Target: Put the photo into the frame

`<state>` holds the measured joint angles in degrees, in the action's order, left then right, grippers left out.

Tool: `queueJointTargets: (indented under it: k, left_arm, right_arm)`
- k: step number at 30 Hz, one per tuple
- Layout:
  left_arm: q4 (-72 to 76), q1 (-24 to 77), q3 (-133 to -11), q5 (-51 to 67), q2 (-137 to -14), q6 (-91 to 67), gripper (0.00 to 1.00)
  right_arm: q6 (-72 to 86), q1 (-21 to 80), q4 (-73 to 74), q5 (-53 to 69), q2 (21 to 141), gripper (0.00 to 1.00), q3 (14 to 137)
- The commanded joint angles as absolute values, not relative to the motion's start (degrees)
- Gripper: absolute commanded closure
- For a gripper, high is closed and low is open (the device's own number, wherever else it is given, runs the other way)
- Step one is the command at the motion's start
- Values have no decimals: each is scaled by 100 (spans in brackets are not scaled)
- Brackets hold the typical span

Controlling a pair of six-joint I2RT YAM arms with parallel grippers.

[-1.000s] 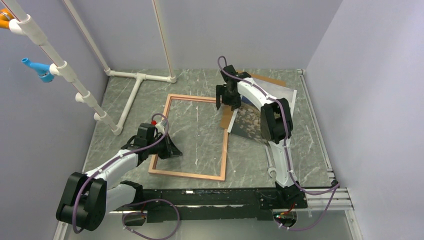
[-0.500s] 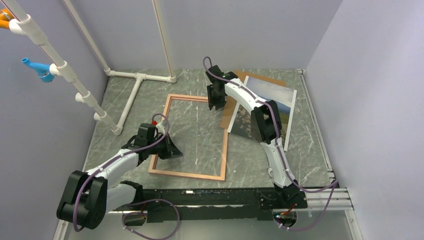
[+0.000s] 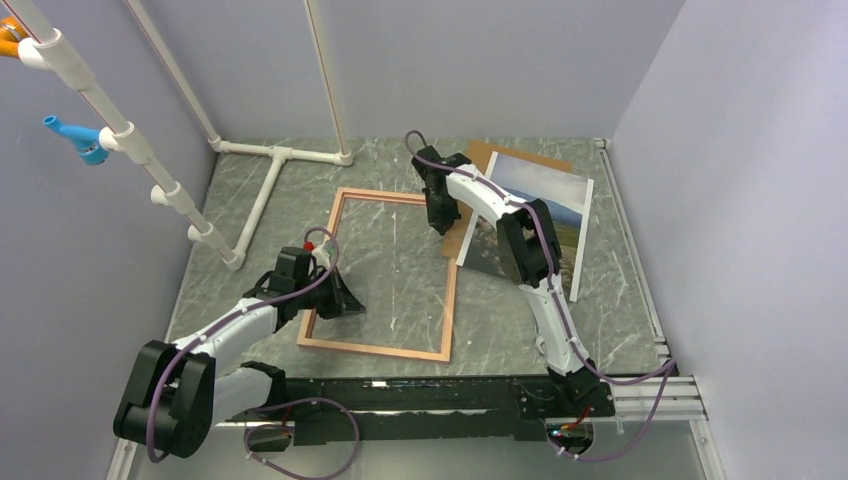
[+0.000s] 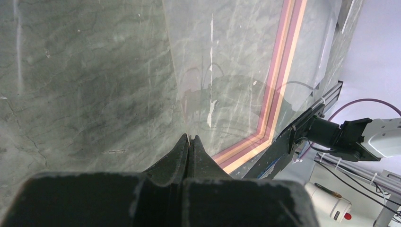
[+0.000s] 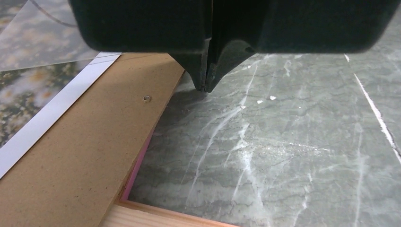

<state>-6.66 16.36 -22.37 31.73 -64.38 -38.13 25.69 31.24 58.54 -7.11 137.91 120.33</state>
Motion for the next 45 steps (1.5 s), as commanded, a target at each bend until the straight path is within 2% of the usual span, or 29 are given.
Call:
queueJointTargets:
  k: [1,30,37,39,42,45]
  left_arm:
    - [-599,1636,-2177,3225,-6495,-3661,100]
    - [-633,1639,-2130,3165,-6460,-3665,100]
    - [-590,1643,-2138,3186,-6523,-3665,100]
    - [-599,1643,-2146,3196,-6509,-3666,100]
    - [-566,1643,-2134,3230,-6485,-3659,100]
    - [-522,1653,-2135,3305,-6471,-3617,100]
  right_arm:
    - [2462,3103,6261,-1198,13453,100,11843]
    - [2313,2411,5806,-1159,12298,100,10073]
    - [2281,2284,5769,-981,12145,99,9993]
    - [2271,2267,5748,-795,12058,91,9966]
    - [2280,2219,5642,-484,11855,70,9801]
    - [2294,2174,5550,-245,11684,61,9587]
